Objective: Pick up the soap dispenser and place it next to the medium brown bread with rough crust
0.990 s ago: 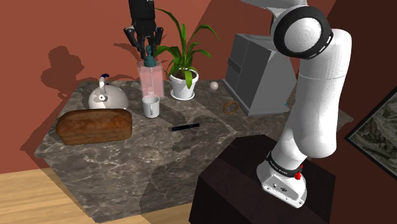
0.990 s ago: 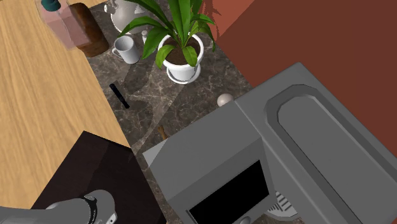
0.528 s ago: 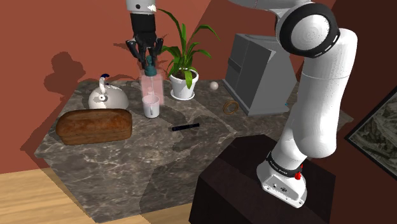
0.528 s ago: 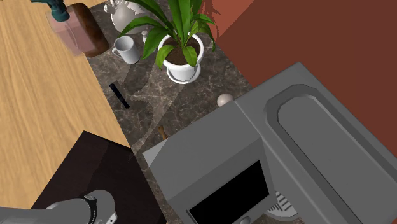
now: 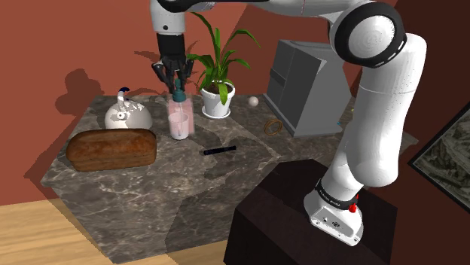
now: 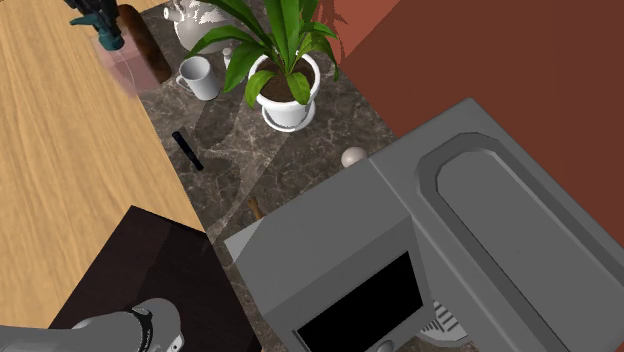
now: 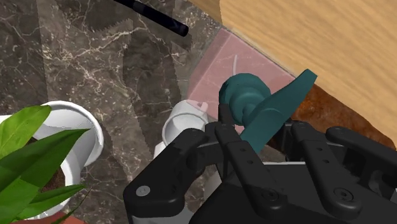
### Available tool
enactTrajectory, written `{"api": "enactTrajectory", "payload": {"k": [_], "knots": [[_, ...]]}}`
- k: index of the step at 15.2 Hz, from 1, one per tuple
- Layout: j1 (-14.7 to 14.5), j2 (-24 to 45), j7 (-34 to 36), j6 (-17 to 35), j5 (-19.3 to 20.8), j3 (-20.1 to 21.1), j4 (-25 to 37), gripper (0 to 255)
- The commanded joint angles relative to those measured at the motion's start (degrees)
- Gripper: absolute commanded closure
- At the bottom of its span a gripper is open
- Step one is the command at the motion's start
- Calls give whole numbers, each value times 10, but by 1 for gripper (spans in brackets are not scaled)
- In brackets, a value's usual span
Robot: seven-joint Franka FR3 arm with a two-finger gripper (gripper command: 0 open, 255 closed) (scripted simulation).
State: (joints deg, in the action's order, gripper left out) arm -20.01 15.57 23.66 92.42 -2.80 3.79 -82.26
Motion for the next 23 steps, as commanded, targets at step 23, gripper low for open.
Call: {"api": "enactTrajectory", "payload": {"k": [23], "knots": [[-1, 18, -8, 174, -1, 0, -156, 255]]}}
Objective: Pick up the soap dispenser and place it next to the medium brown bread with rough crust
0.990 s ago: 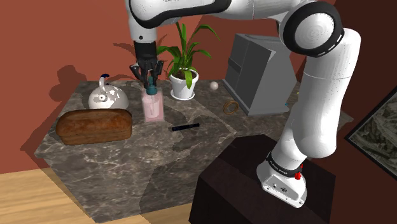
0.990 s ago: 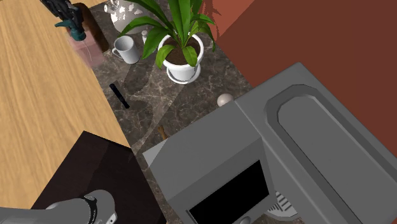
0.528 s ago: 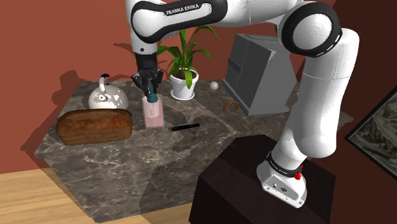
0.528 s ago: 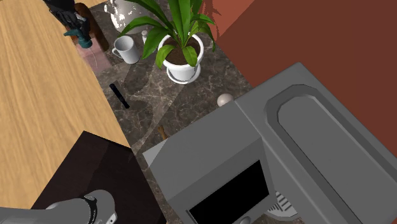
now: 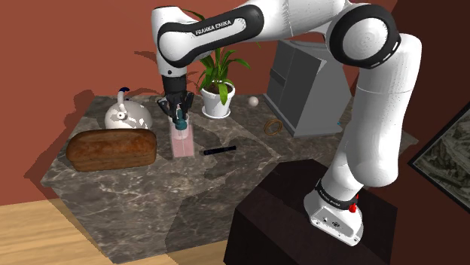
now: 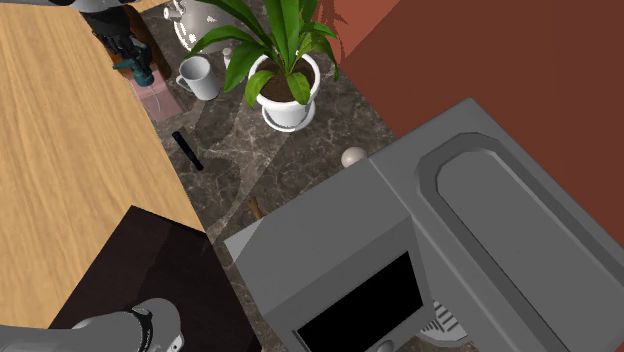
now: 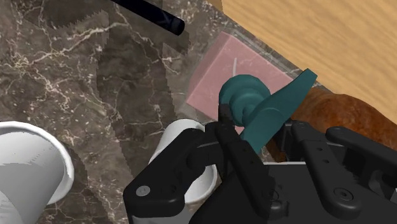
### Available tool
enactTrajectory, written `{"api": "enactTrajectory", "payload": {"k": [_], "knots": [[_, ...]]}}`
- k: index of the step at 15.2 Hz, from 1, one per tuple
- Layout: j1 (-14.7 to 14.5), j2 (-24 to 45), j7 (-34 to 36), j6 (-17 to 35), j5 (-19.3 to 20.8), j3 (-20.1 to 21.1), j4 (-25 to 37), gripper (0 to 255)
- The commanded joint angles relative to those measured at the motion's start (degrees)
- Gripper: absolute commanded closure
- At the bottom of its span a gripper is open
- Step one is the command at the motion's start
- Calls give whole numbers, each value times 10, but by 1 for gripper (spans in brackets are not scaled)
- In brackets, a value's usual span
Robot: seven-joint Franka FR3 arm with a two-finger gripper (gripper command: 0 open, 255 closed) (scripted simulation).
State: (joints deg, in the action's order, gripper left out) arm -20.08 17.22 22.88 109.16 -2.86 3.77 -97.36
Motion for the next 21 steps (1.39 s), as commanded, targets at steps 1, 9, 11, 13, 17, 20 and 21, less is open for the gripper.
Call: {"api": "enactTrajectory", "payload": {"k": [1, 9, 11, 13, 17, 20, 21], "knots": [[0, 1, 0, 7, 0, 0, -5, 255], [0, 1, 0, 7, 0, 0, -5, 0], [0, 1, 0, 7, 0, 0, -5, 0], [0, 1, 0, 7, 0, 0, -5, 0], [2, -6, 1, -64, 1, -1, 59, 0], [2, -6, 1, -64, 1, -1, 59, 0], [2, -6, 1, -64, 1, -1, 59, 0]]}}
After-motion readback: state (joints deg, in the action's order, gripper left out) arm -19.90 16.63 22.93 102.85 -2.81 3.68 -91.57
